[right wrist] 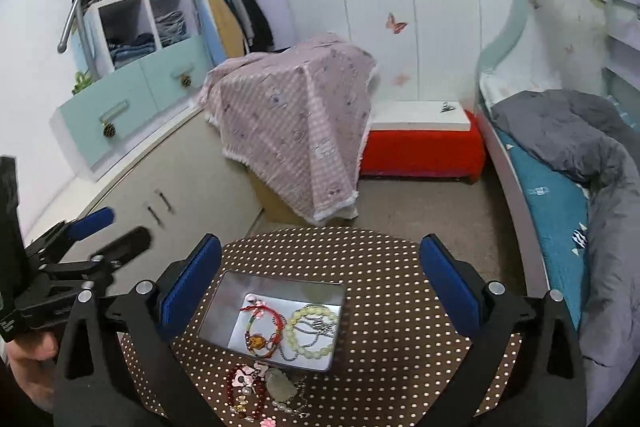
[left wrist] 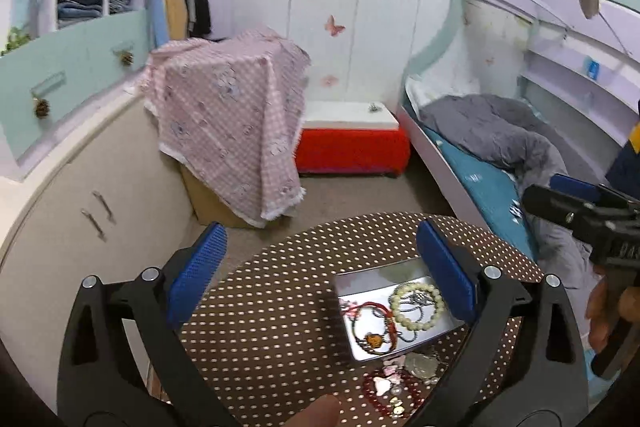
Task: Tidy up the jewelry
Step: 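Lift both bracelets and release them into the grey metal box, then grasp the dark red bead bracelet with the left tool while the right tool grasps a small silver charm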
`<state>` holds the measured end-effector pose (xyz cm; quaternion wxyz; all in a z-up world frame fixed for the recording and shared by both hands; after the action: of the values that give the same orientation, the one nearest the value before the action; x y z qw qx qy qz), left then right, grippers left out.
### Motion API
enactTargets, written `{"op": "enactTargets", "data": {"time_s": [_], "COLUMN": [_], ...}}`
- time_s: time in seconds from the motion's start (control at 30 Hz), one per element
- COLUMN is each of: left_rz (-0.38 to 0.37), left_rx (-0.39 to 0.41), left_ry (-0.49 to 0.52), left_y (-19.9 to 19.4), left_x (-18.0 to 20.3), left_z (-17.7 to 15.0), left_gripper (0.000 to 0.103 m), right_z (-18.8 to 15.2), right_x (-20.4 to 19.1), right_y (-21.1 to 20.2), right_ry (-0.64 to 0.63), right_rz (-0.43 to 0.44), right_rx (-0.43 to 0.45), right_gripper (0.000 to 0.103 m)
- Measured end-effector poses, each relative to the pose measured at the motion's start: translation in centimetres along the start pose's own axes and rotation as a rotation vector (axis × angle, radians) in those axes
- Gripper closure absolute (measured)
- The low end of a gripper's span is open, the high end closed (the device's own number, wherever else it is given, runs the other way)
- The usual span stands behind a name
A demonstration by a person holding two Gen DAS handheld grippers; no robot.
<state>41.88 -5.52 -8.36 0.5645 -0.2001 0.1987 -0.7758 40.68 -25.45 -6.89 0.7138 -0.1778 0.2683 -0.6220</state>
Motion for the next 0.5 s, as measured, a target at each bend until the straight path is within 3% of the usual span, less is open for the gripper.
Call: {"op": "enactTargets", "data": {"time_s": [0.5], "left_rz": [0.005], "left_rx": [0.116], "left_ry": [-0.053], "left_y": [-6.8], "left_x": [-0.4], "left_z": [-0.1], "left_gripper": [0.007], "right_z": [0.2], "right_x": [-0.9], "right_y": [-2.9], "right_ry": [0.015], "right_rz": [0.031], "right_rx": [0.044], "right_gripper": [0.008]}}
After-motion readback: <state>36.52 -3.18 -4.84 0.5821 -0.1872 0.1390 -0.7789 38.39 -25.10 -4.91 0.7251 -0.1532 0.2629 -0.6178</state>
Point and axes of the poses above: each gripper's, at about its wrist camera, not at the fingertips, and y roughly the way its jaws point, x to its right, z to its top, the point moved 7 cm from there along y, roughly the way its jaws point, and after that the axes turned 4 degrees about -z, right-handed, at the moved point
